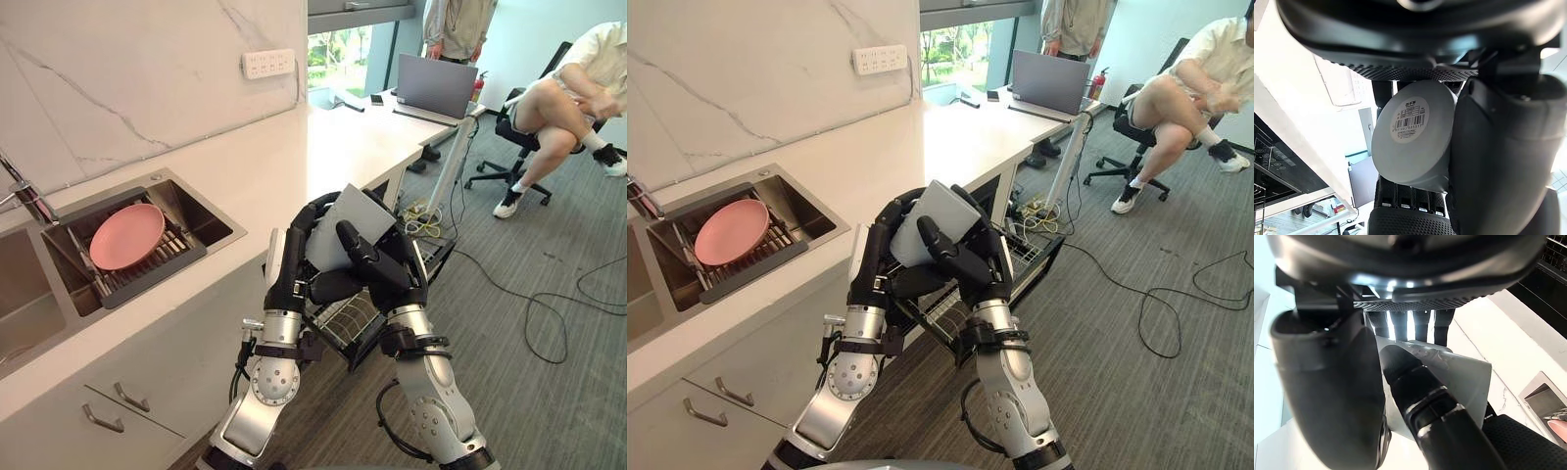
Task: Walk over to the sink, pick up the cup, carry it to the dishwasher, place the cup inside the dishwasher, then close the dishwasher door
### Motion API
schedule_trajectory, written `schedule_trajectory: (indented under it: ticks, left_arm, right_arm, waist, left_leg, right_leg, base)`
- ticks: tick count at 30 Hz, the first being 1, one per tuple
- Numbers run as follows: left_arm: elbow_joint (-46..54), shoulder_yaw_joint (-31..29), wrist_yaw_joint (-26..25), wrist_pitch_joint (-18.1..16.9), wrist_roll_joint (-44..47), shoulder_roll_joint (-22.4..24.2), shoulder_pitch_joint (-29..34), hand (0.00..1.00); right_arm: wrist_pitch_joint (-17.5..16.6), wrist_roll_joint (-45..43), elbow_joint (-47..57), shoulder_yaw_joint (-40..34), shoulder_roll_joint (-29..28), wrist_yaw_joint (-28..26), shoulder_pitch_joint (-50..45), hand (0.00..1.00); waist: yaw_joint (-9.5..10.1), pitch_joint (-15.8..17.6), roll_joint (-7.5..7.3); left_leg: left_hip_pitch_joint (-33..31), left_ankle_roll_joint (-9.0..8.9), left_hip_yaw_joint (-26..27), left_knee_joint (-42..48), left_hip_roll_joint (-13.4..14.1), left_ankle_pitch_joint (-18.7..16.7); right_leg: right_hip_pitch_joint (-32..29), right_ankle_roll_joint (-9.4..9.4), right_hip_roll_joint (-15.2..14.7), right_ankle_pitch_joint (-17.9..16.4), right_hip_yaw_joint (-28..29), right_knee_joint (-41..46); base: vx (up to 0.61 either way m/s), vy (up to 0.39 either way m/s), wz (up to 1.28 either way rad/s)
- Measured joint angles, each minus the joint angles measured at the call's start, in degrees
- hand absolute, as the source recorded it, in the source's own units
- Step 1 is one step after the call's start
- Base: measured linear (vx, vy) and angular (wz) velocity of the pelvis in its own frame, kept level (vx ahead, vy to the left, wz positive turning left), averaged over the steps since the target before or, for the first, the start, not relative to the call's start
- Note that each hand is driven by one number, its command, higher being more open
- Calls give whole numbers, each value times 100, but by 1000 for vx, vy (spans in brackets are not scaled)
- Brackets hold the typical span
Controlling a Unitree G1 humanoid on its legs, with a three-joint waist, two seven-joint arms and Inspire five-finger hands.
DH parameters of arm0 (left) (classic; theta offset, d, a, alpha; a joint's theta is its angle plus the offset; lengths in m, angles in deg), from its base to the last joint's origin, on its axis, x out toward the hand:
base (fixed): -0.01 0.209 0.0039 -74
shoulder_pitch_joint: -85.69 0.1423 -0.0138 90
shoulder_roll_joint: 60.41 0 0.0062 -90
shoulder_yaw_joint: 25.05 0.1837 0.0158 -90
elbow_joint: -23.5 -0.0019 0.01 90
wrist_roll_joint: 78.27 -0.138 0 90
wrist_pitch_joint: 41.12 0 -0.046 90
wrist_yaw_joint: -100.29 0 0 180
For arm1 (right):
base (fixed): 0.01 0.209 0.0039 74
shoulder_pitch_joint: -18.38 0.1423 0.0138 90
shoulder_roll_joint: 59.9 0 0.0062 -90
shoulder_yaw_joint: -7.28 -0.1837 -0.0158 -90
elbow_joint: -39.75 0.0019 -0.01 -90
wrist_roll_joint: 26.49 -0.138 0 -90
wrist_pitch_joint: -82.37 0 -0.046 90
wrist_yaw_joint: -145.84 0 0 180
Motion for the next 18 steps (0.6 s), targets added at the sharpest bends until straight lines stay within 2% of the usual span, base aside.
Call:
schedule_trajectory:
  ticks: [11, 18]
  left_arm:
    - [-11, -54, 59, -64, 8, -84, 320, 100]
    - [34, -483, 169, -64, 174, -92, 449, 100]
  right_arm:
    - [-1, -6, -71, -76, -99, -20, 20, 0]
    - [-25, -1, -62, -412, -198, -24, 102, 0]
  waist:
    - [-1, -23, -26]
    - [6, -23, -26]
  left_leg:
    - [-1, -1, 1, 0, 4, 11]
    - [-13, -1, -49, 1, -3, 14]
  right_leg:
    - [0, 2, 4, 17, 1, -4]
    - [20, 2, 1, 19, -57, -17]
  base:
    - [0, 0, 0]
    - [0, 0, 3]
